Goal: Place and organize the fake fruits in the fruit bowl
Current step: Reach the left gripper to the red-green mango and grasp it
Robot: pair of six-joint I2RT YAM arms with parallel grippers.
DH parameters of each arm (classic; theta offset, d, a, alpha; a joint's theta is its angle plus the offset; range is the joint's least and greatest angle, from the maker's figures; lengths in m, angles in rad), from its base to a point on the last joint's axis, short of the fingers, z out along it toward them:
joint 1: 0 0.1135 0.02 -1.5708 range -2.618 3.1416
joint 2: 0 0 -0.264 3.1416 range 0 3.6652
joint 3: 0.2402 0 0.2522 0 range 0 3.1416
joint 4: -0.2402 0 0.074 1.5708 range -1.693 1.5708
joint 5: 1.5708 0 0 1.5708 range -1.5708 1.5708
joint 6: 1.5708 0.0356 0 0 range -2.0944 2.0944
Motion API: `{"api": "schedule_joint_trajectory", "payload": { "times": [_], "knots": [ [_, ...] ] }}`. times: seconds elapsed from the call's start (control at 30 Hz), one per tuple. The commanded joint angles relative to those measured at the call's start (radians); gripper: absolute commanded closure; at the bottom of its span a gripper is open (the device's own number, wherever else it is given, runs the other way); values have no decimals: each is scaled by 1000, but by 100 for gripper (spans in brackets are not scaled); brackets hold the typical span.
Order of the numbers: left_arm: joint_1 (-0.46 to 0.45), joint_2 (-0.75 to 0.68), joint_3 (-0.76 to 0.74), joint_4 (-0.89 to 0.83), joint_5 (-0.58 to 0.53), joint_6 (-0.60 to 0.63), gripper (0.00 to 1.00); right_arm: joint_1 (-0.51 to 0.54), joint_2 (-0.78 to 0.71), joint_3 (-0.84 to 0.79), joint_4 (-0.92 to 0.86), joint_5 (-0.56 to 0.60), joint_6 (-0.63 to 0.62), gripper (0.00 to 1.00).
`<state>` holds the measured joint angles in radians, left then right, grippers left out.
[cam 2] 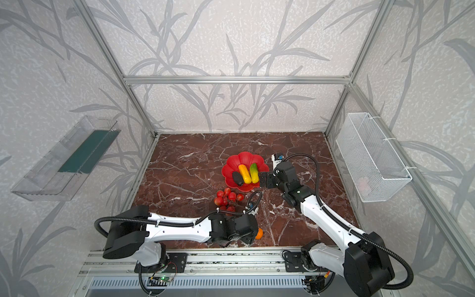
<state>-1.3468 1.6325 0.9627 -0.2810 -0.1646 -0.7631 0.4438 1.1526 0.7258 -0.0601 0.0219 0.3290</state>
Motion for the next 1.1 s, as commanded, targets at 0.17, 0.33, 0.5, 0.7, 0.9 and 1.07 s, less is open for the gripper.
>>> {"api": "schedule_joint_trajectory", "payload": {
  "times": [0.17, 0.33, 0.5, 0.7, 0.9, 1.07],
  "knots": [
    [-5, 13, 4, -145, -61, -70, 32, -10, -30, -17, -5, -6, 0, 1],
    [-5, -67, -14, -163, -122, -82, 32, -11, -31, -17, -1, -2, -4, 1],
    [-5, -145, -40, -176, -153, -86, 31, -13, -28, -18, 3, -8, -4, 1],
    [-5, -144, -79, -151, -99, -100, 30, -14, -27, -20, 5, -10, -2, 1],
    [-5, -74, -66, -136, -45, -100, 30, -13, -37, -22, 5, -19, -4, 1],
    [-4, -41, -60, -141, -39, -105, 30, -14, -44, -22, 3, -16, -3, 1]
  ]
}}
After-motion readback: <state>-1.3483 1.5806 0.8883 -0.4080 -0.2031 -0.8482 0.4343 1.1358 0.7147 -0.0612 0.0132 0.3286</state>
